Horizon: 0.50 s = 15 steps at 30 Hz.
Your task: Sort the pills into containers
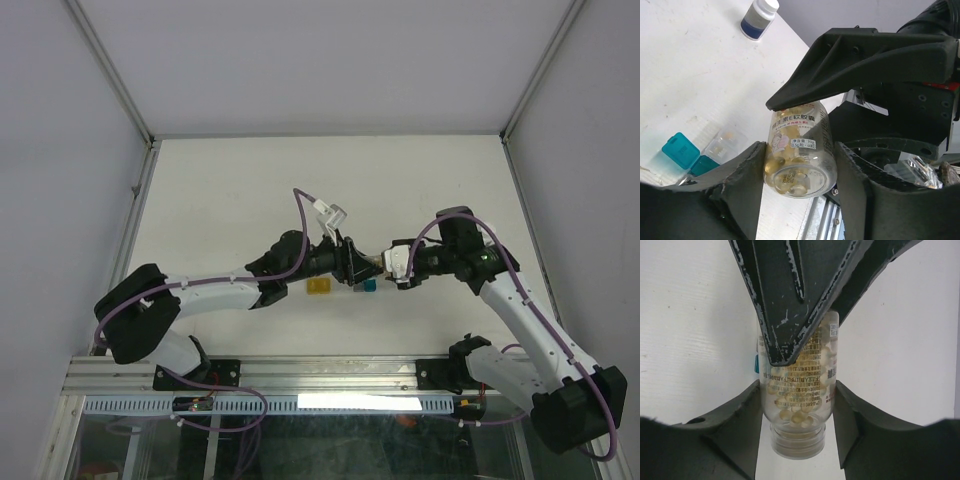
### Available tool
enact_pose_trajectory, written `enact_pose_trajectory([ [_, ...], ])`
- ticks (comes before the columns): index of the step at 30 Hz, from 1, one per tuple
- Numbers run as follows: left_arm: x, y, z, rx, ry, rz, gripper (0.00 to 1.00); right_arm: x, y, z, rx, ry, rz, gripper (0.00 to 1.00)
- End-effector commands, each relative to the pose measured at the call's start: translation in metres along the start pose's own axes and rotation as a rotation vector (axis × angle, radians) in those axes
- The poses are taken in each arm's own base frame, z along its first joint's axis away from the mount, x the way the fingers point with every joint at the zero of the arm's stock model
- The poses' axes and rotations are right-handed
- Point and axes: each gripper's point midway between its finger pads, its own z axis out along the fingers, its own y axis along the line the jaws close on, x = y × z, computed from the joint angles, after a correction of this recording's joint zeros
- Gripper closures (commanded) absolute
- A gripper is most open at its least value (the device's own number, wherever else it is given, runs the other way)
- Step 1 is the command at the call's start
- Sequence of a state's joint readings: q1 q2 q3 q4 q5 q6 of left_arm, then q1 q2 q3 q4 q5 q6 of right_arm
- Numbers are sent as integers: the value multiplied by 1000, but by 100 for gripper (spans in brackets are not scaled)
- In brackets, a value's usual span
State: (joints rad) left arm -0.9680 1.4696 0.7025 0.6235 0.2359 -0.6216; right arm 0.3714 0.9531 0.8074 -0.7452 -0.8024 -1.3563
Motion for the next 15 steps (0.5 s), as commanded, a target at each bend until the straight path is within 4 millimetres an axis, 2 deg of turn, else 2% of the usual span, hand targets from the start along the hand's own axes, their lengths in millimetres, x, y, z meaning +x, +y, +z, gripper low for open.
enact_pose_trajectory([
  [1, -8, -22, 13, 69, 17, -22, 51, -16, -15, -4, 52, -35, -62, 96],
  [4, -3, -23, 15, 77, 44, -30, 59, -16, -15, -5, 60, -32, -63, 95],
  [5, -3, -24, 15, 83, 48, -31, 68, -16, -15, -6, 62, -32, -63, 94],
  [6, -4, -26, 15, 90, 47, -28, 77, -17, -16, -6, 67, -33, -53, 89],
  [9, -12, -36, 9, 132, 10, -1, 99, -18, -17, -7, 81, -34, 4, 43],
  [10, -16, -41, 5, 153, -14, 15, 100, -19, -18, -8, 90, -35, 43, 31],
  [12, -24, -48, -3, 192, -72, 49, 100, -22, -21, -10, 97, -37, 112, 17],
  [15, -40, -57, -17, 214, -153, 104, 100, -30, -25, -16, 91, -44, 188, 7],
])
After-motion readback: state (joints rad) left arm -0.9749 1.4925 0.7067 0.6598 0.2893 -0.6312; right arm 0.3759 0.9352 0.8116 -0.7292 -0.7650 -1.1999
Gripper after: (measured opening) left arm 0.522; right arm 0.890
